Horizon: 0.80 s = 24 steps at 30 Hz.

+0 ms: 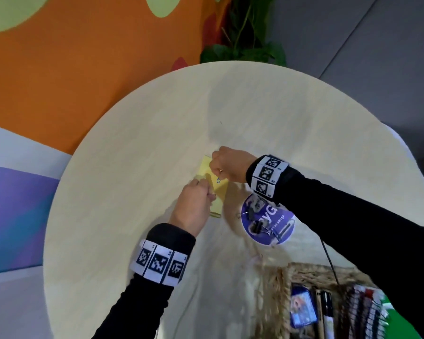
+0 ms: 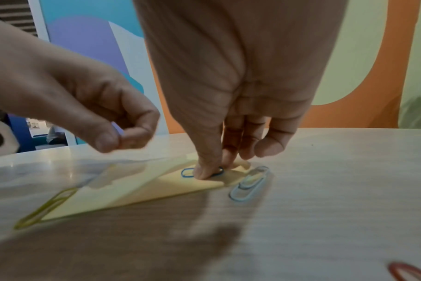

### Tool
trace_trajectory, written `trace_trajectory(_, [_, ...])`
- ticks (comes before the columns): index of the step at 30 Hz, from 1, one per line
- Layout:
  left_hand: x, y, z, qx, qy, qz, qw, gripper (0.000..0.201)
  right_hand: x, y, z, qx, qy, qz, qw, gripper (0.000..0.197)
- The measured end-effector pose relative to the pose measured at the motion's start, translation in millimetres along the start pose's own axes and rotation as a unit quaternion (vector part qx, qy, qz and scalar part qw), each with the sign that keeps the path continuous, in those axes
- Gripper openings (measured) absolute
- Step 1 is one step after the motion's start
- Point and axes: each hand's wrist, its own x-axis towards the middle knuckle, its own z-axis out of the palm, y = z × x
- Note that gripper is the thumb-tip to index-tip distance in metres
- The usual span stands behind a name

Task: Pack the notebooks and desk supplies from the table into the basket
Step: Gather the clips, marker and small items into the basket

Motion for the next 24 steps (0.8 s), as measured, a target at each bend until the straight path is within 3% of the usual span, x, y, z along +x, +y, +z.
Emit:
trace_trajectory(4, [-31, 2, -12, -0.064, 0.032, 0.009, 0.997, 0.012, -8, -4, -7, -0.039, -0.030, -0.028, 0.998, 0.040])
trace_trajectory(8, [-73, 10, -18, -0.122, 0.045, -0.004, 0.992, 0.012, -47, -18, -29, 0.022, 0.008, 0.010, 1.000, 0.021])
trace_trajectory(12, [-113, 24, -24, -0.150, 0.045, -0.002, 0.988, 0.022, -140, -44, -48, 0.094, 0.094, 0.024, 0.991, 0.008])
trace_trajectory(16, [-149, 43, -29, -0.143, 0.019, 0.028, 0.989, 0.019, -249, -80, -25, 0.139, 0.134, 0.029, 0.981, 0.010])
trace_trajectory(20, [-176, 64, -30, -0.182, -0.018, 0.049, 0.982, 0.013, -306, -104, 41, 0.118, -0.003, 0.084, 0.989, 0.015])
trace_trajectory(24, [-200, 84, -30, -0.163, -0.028, 0.115, 0.980, 0.004, -315, -110, 108, 0.091, -0.108, 0.115, 0.983, 0.013])
